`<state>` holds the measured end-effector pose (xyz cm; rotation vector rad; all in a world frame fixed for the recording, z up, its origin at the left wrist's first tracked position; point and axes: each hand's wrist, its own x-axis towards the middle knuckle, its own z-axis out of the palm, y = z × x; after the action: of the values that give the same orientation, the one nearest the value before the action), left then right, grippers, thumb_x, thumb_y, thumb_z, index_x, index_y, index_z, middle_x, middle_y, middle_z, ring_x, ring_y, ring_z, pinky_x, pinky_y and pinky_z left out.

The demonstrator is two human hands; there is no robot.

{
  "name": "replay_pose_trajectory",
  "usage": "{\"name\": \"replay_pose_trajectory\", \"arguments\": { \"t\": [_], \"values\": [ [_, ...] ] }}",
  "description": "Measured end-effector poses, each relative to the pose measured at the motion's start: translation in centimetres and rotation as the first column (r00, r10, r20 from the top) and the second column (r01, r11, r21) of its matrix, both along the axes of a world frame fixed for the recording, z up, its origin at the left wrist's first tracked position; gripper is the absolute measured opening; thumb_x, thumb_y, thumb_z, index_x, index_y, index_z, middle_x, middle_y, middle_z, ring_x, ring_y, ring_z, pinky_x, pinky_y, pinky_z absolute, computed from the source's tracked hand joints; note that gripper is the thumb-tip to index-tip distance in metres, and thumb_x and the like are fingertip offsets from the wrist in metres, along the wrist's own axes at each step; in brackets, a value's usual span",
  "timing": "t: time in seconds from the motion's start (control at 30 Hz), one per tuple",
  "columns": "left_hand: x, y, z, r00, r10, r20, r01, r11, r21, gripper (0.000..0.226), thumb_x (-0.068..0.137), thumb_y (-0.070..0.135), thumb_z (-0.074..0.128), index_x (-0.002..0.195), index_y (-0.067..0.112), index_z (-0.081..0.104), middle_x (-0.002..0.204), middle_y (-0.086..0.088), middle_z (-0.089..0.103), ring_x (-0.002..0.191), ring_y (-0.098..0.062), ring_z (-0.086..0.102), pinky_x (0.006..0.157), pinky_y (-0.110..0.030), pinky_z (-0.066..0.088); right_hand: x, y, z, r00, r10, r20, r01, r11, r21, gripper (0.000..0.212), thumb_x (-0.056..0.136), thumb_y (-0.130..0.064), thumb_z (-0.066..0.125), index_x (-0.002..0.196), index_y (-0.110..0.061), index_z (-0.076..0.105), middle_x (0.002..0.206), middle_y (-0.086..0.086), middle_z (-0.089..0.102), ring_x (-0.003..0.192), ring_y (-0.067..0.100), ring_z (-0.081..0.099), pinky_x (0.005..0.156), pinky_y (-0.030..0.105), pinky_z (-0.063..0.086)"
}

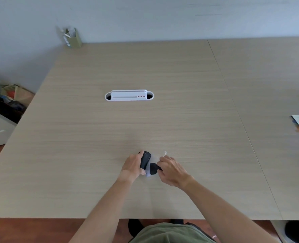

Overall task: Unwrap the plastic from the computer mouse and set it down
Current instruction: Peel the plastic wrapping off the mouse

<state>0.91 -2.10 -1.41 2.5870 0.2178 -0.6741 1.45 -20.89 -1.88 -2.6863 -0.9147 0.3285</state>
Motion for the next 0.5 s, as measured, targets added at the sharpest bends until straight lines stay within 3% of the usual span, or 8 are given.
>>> {"name": "replay_pose_trajectory", "arguments": {
  "t": [0.23,0.4,0.5],
  "values": [
    [0.1,0.2,-0.5,0.992,-0.107,-0.059,0.113,0.988,0.106,0.086,0.058,0.008,0.083,0.131,0.013,0.038,0.108,-0.016,0.057,0.099,-0.035,0.058,0.075,-0.041,0.056,1.3,0.3,-0.1,0.987,-0.138,0.077,0.14,0.99,-0.021,0.007,0.083,-0.008,0.055,0.081,-0.007,0.062,0.085,0.007,0.059,0.08,0.026,0.056,0.074,0.035,0.05],
    [0.2,-0.1,-0.6,0.992,-0.104,-0.07,0.111,0.989,0.097,0.085,0.058,0.008,0.085,0.129,0.011,0.038,0.109,-0.015,0.057,0.1,-0.033,0.059,0.072,-0.038,0.053,1.0,-0.5,0.5,1.0,0.006,-0.021,-0.006,0.999,0.039,0.013,0.081,-0.016,0.053,0.075,-0.006,0.06,0.08,0.007,0.058,0.079,0.026,0.055,0.081,0.036,0.05],
    [0.2,-0.1,-0.7,0.992,-0.104,-0.065,0.111,0.988,0.104,0.08,0.058,0.01,0.084,0.124,0.01,0.04,0.107,-0.013,0.058,0.101,-0.032,0.059,0.069,-0.037,0.051,0.8,0.4,0.1,0.998,-0.038,0.043,0.036,0.998,0.052,0.011,0.083,-0.012,0.055,0.076,-0.007,0.06,0.08,0.008,0.058,0.077,0.027,0.056,0.077,0.039,0.052]
  ]
}}
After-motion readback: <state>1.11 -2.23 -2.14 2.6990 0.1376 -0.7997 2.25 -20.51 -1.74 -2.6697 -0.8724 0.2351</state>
